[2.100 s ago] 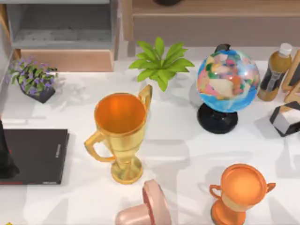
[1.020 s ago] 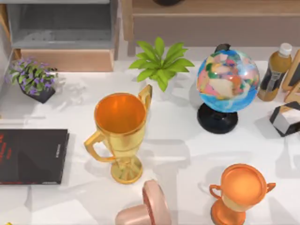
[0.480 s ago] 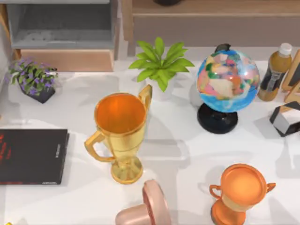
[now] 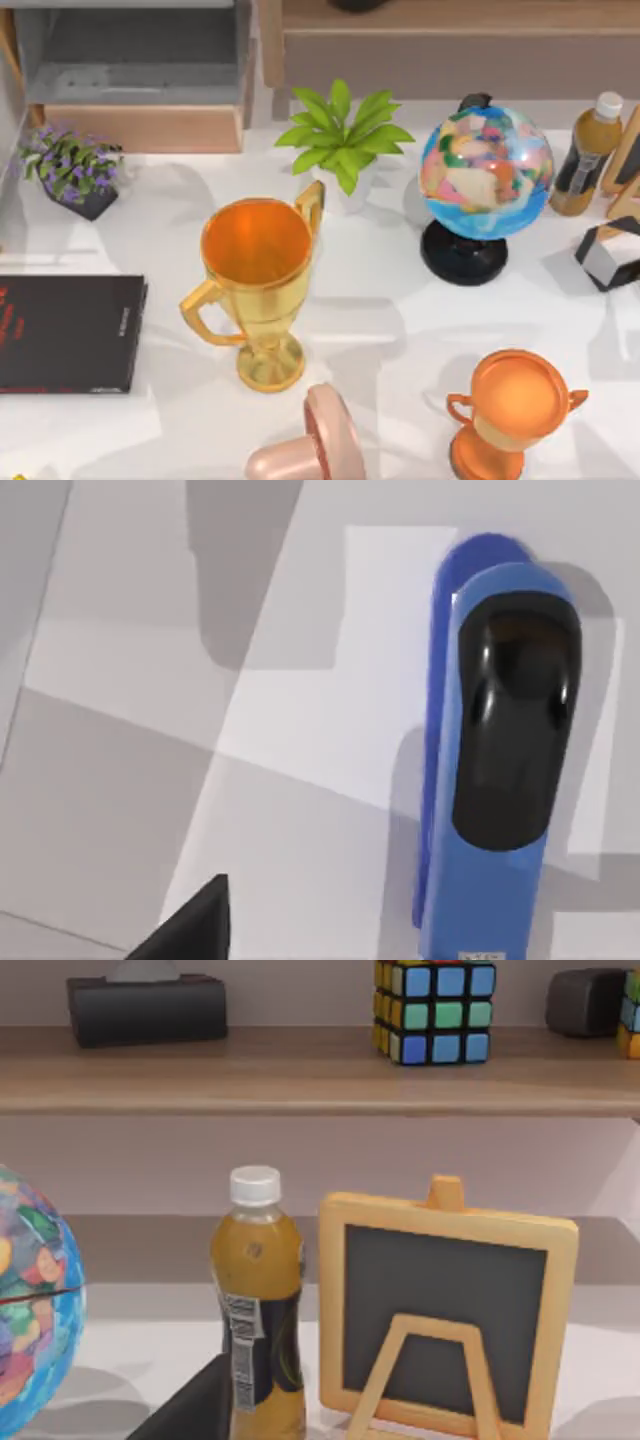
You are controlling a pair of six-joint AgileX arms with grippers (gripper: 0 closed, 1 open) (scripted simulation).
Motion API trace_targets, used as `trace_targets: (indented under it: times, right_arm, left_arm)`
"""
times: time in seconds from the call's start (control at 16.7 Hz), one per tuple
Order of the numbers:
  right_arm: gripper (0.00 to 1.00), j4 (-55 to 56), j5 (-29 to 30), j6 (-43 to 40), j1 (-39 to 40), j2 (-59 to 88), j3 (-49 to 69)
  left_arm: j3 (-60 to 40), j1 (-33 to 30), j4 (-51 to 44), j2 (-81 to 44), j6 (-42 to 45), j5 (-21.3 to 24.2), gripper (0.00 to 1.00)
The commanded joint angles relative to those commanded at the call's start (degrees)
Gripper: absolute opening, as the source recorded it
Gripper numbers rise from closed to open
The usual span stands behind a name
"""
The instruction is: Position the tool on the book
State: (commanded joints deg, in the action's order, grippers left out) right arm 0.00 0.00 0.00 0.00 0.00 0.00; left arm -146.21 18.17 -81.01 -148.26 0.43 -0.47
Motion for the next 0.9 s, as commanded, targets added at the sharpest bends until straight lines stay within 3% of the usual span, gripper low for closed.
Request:
trace_targets:
  times: [0.24,0.9]
  right_arm:
    - [1.0,0.0,0.0,0.0,0.0,0.0,0.0]
    - [1.0,0.0,0.0,0.0,0.0,0.0,0.0]
  left_arm:
    - [-4.17,-0.06,-1.83,-3.55,0.39,0.84,1.0]
    - [-2.49,-0.13,-0.82,-2.82,0.31,0.72,1.0]
